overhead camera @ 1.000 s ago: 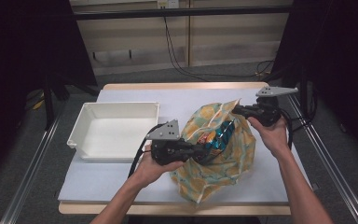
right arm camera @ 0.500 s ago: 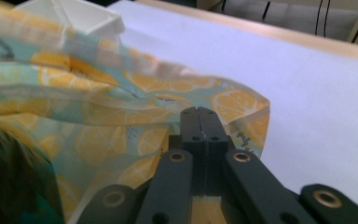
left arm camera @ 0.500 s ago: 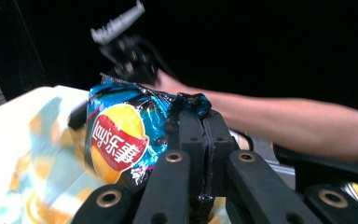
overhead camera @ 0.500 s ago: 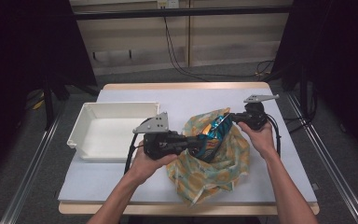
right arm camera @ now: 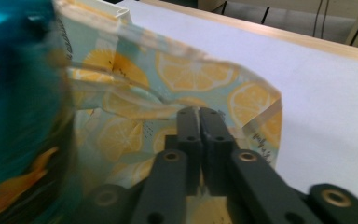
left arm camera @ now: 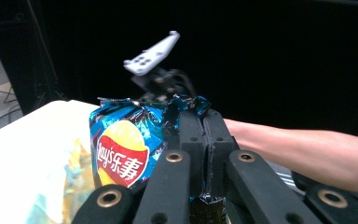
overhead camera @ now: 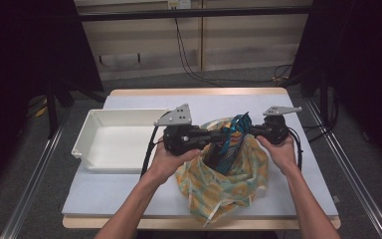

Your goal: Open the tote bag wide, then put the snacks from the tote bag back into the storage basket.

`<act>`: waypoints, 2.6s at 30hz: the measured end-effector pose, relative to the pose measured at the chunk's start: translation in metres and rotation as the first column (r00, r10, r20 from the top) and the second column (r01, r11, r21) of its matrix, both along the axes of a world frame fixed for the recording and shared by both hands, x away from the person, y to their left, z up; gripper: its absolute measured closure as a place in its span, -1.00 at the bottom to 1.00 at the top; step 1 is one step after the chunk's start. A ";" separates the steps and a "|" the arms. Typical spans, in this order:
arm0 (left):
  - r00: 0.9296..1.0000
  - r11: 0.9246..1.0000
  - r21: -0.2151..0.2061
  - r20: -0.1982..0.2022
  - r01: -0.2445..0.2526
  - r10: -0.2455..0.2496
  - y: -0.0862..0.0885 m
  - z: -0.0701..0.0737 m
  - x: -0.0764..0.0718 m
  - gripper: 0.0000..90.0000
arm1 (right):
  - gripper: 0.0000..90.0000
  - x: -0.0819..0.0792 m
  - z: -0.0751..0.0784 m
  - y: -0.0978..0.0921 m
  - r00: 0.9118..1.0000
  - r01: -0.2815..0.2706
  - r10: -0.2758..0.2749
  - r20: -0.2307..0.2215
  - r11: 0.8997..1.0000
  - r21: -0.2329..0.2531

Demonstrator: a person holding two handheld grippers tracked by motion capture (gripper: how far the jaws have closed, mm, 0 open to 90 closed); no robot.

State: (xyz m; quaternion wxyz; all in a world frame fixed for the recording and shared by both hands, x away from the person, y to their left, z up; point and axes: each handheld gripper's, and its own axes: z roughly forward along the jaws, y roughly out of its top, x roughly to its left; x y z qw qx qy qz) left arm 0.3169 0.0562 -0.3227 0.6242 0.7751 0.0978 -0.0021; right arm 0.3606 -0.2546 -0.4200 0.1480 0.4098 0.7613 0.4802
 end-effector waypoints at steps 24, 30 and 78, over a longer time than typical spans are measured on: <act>0.996 0.996 -0.031 0.005 -0.084 0.084 0.001 0.027 0.028 0.98 | -0.03 -0.060 0.014 -0.016 0.997 0.000 -0.004 0.083 0.999 0.049; 0.995 0.995 -0.037 0.016 -0.096 0.096 0.001 0.036 0.033 0.98 | -0.20 -0.077 0.015 -0.014 0.995 -0.018 0.014 0.096 0.999 0.046; 0.986 0.978 -0.158 0.067 -0.138 0.150 0.049 0.110 0.036 0.98 | -0.65 -0.131 -0.007 -0.023 0.996 -0.002 -0.006 0.090 0.996 0.091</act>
